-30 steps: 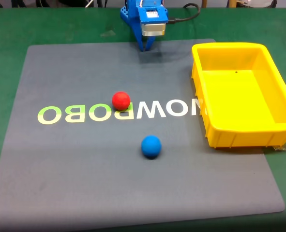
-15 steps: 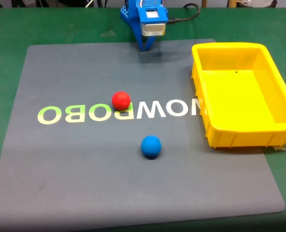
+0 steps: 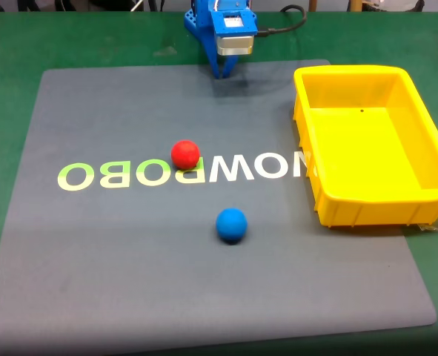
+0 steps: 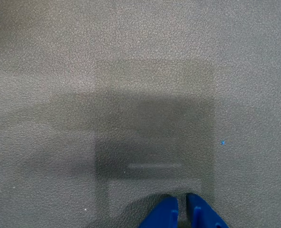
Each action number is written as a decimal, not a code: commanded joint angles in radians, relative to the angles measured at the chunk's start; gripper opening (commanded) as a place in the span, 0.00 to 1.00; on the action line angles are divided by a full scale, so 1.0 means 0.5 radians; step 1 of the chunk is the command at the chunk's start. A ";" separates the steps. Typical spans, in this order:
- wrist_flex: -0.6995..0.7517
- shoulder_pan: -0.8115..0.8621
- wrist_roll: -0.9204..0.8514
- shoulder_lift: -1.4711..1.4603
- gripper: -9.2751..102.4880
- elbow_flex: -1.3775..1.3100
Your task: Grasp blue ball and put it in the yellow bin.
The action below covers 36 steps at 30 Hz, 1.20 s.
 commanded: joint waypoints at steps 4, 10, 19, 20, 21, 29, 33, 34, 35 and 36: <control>-0.055 0.107 0.095 0.025 0.26 -0.092; -0.270 0.209 -0.095 -0.055 0.33 -0.426; -0.905 0.224 0.071 -1.675 0.35 -1.549; -0.948 0.227 0.098 -1.862 0.35 -1.697; -0.985 0.230 0.123 -2.031 0.35 -1.829; -1.328 0.236 0.126 -2.951 0.35 -2.497; -1.433 0.215 0.117 -3.277 0.35 -2.737; -1.445 0.209 0.117 -3.353 0.35 -2.801; -1.448 0.202 0.117 -3.430 0.35 -2.869; -1.454 0.196 0.117 -3.510 0.35 -2.939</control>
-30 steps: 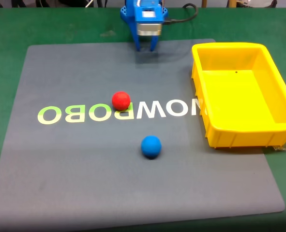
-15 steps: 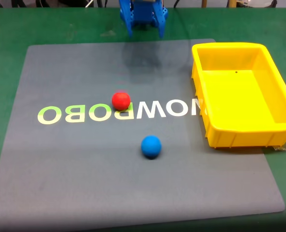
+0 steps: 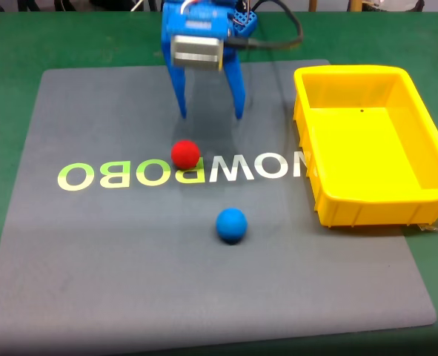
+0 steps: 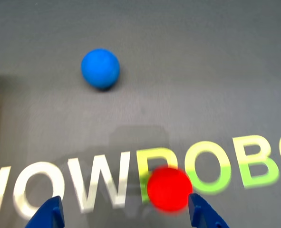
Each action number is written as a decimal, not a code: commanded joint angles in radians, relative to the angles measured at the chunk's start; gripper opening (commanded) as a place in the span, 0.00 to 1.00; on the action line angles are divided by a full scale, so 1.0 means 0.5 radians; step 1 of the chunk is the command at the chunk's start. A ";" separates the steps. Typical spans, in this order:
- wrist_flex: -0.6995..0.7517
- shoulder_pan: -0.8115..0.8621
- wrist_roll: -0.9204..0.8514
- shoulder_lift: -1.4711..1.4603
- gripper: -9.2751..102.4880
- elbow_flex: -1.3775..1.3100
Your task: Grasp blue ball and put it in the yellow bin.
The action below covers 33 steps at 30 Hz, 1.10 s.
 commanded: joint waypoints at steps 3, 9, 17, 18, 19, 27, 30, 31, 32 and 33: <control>-0.071 -0.025 0.012 -0.331 0.35 -0.472; -0.071 -0.052 0.009 -0.721 0.35 -0.831; -0.058 -0.129 0.034 -1.077 0.35 -1.178; -0.055 -0.141 0.037 -1.111 0.35 -1.209; -0.055 -0.150 0.037 -1.141 0.35 -1.243; 0.009 -0.193 0.064 -1.396 0.35 -1.559; 0.031 -0.196 0.067 -1.491 0.35 -1.672; 0.037 -0.196 0.061 -1.516 0.35 -1.703; 0.049 -0.196 0.061 -1.549 0.35 -1.736; 0.055 -0.196 0.061 -1.577 0.35 -1.767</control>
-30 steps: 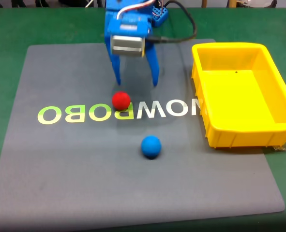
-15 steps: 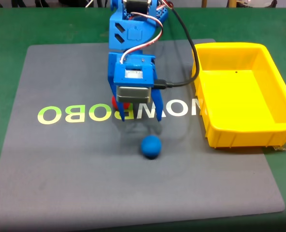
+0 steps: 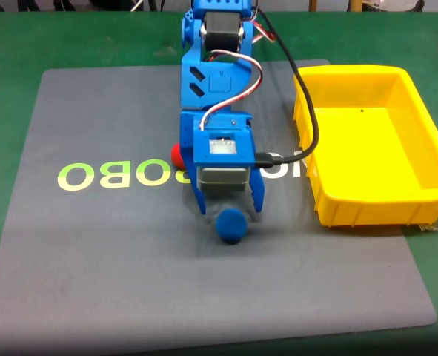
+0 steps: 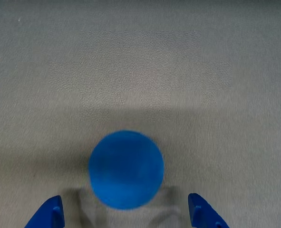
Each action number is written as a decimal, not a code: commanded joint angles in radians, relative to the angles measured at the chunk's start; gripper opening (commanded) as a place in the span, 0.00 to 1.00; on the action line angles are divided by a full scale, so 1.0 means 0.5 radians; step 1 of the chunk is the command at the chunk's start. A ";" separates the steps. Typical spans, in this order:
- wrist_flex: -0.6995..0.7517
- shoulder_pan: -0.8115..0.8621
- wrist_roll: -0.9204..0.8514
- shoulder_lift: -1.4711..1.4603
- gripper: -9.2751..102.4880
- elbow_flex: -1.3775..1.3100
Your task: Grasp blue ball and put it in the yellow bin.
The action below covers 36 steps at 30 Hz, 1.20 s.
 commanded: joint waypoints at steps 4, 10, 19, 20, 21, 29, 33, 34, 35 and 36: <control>0.015 -0.028 0.021 -0.101 0.35 -0.313; 0.046 -0.031 0.025 -0.279 0.35 -0.518; 0.095 -0.049 0.031 -0.482 0.35 -0.788; 0.098 -0.052 0.031 -0.497 0.35 -0.807; 0.107 -0.055 0.025 -0.506 0.35 -0.819; 0.212 -0.055 0.049 -0.537 0.08 -0.902; 0.291 -0.055 0.110 -0.546 0.08 -0.991; 0.316 -0.058 0.120 -0.543 0.08 -1.022; 0.359 -0.058 0.141 -0.543 0.08 -1.080; 0.420 -0.064 0.166 -0.546 0.08 -1.157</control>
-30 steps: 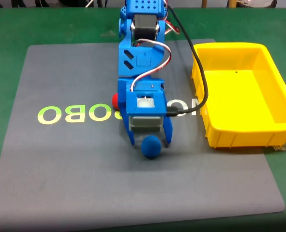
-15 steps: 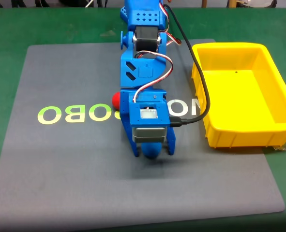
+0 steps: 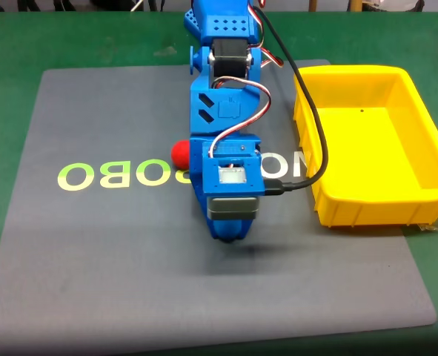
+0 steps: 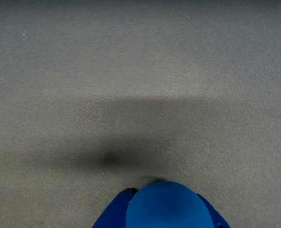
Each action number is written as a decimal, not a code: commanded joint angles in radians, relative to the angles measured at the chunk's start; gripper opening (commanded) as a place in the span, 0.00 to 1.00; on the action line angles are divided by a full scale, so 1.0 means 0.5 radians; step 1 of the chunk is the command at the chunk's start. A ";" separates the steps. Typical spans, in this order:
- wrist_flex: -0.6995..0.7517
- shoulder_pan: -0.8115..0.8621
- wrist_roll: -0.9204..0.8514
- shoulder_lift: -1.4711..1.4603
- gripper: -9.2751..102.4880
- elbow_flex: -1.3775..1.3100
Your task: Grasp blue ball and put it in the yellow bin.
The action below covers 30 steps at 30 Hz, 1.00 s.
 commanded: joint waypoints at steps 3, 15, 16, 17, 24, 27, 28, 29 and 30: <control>0.264 -0.037 0.147 0.107 0.08 -0.454; 0.595 -0.298 0.341 0.957 0.08 -0.123; 0.583 -0.350 0.356 1.052 0.08 0.000; 0.580 -0.402 0.368 1.144 0.08 0.107; 0.497 -0.859 0.457 1.687 0.08 0.828; 0.469 -1.025 0.491 1.798 0.08 1.037; 0.469 -1.065 0.500 1.810 0.08 1.080; 0.466 -1.098 0.509 1.819 0.08 1.117; 0.451 -1.123 0.515 1.825 0.08 1.157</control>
